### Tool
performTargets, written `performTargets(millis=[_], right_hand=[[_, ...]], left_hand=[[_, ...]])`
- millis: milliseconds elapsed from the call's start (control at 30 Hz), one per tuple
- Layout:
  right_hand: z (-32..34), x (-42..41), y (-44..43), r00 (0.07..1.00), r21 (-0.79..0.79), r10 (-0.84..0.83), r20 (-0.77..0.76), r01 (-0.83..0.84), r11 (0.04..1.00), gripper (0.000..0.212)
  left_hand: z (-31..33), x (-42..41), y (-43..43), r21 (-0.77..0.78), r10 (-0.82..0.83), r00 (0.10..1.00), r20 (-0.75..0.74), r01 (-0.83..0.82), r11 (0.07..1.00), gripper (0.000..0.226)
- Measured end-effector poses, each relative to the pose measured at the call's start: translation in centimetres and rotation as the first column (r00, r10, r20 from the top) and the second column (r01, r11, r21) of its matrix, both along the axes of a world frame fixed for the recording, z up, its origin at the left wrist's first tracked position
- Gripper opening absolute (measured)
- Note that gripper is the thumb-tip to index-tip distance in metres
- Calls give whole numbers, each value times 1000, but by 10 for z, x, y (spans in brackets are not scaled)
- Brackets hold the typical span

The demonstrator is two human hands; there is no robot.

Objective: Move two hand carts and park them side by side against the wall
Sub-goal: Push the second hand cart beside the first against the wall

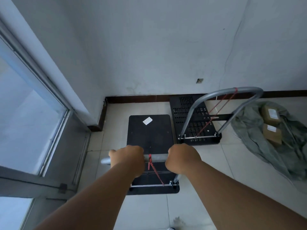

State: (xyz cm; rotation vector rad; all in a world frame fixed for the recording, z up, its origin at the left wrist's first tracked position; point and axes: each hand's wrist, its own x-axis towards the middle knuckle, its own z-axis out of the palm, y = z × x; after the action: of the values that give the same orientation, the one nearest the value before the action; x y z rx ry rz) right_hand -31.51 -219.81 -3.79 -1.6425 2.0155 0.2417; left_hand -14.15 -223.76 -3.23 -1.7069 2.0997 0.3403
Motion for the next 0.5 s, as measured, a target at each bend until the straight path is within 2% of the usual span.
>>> performTargets(millis=[200,333,500], right_hand=[[0,-40,-104,1000,-33,17,-8,-17,999,13],[0,-56,-168,1000,-14,29,-11,-29,999,7],[1,-68,-224,1000,10,13,4,-13,1000,10]], left_hand=[[-2,-40,-102,-14,17,1000,5,-17,1000,10],[-2,-54,-162,-19,29,999,-20,-30,999,8],[-3,-66,-220,-9,24,999,-27,-25,1000,7]])
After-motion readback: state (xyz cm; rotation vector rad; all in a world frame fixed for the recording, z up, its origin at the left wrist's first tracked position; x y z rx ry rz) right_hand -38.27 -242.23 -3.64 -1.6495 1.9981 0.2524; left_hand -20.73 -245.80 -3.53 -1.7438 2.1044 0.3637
